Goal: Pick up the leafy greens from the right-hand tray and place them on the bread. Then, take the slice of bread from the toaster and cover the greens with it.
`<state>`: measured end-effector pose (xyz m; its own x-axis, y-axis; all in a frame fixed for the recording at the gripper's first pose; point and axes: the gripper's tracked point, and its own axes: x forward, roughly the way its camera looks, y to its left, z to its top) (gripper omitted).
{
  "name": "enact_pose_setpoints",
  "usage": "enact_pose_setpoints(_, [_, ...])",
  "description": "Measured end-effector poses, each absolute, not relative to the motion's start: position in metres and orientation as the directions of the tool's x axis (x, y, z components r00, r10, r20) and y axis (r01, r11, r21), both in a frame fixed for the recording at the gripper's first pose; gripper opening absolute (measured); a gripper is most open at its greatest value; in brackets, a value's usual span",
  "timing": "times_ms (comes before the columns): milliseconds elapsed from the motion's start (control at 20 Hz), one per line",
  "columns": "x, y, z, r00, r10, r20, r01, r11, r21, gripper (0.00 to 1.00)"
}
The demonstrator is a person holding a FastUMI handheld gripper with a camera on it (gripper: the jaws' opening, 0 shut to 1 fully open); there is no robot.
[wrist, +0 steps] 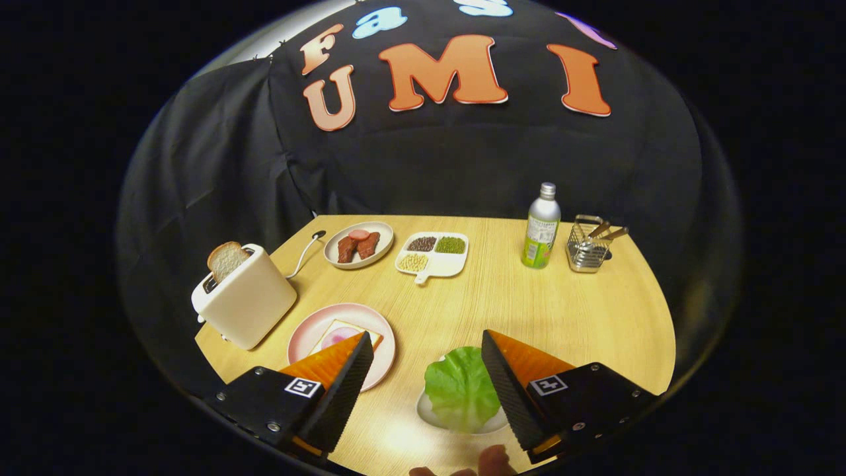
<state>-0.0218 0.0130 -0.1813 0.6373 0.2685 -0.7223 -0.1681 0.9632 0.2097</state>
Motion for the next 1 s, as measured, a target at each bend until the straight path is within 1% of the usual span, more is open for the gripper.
enact_pose_setpoints(250, [-0.027, -0.003, -0.216, 0.571, 0.217, -0.792, -0.172, 0.975, 0.143, 0.98])
enact_pose_setpoints(700, [-0.049, -0.012, -0.274, 0.404, 0.198, -0.893, -0.167, 0.976, 0.141, 0.99])
enact_pose_setpoints(1000, [-0.059, -0.017, -0.311, 0.327, 0.174, -0.929, -0.143, 0.981, 0.133, 0.98])
